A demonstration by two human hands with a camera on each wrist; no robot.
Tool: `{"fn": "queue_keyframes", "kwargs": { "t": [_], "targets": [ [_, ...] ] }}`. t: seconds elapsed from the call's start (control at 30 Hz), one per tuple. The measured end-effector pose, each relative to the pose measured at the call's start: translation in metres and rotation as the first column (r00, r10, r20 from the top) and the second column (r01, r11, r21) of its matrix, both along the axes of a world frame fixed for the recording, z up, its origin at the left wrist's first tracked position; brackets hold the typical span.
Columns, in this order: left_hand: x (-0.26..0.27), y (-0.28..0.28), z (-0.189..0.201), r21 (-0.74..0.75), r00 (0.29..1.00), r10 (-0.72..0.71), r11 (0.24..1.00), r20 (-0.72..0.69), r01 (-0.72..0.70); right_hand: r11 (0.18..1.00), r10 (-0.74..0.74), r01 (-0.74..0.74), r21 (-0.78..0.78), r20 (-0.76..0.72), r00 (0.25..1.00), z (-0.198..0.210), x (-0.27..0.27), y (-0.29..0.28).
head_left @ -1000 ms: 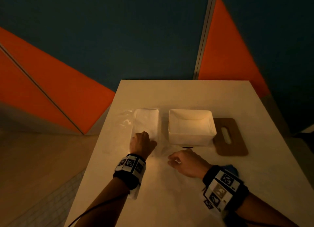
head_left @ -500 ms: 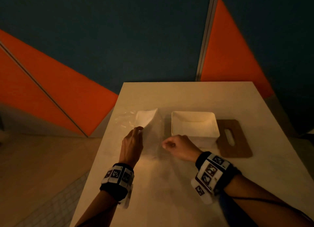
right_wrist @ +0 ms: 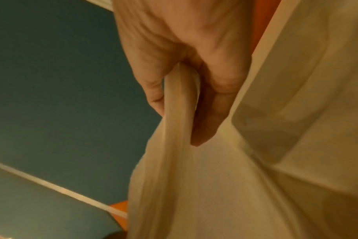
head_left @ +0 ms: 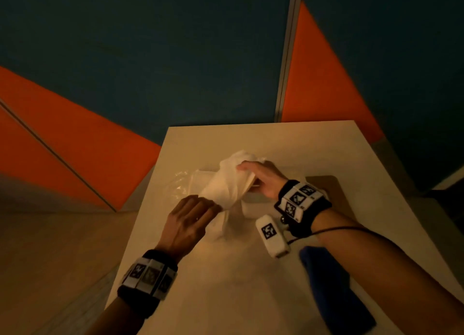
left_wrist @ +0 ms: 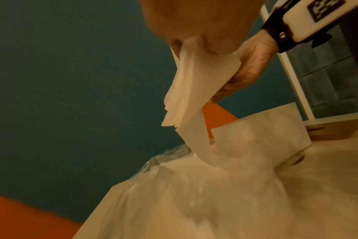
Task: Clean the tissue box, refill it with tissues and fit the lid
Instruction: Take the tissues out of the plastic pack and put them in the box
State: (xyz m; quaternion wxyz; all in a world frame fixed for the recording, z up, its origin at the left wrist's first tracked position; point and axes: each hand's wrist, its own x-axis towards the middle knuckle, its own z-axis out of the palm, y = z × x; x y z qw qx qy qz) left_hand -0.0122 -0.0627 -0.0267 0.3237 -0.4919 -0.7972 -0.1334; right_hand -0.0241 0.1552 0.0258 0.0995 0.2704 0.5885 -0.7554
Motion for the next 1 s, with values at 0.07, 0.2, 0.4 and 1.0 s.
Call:
{"fn": "queue_keyframes", "kwargs": {
  "t": [0.07,0.2,0.4,1.0],
  "targets": [
    [-0.013,0.020,0.008,-0.012,0.995,-0.074,0.997,-0.064,0.074,0.998,-0.061,0.062,0.020,-0.022,0.998,0.002,0.002,0.027],
    [-0.045,0.066,0.008,-0.129,0.965,-0.232,0.968,-0.121,0.216,0.983,-0.164,0.161,0.086,0.027,0.986,-0.003,0.011,0.071],
    [-0.063,0.115,-0.018,-0.333,0.938,-0.342,0.891,-0.046,0.309,0.882,-0.157,0.071,0.465,0.147,0.977,-0.017,0.032,0.096],
    [-0.076,0.123,0.022,-0.004,-0.203,-0.105,0.882,0.973,-0.471,0.975,-0.176,0.191,0.114,-0.132,0.975,-0.021,0.043,0.109]
  ]
}}
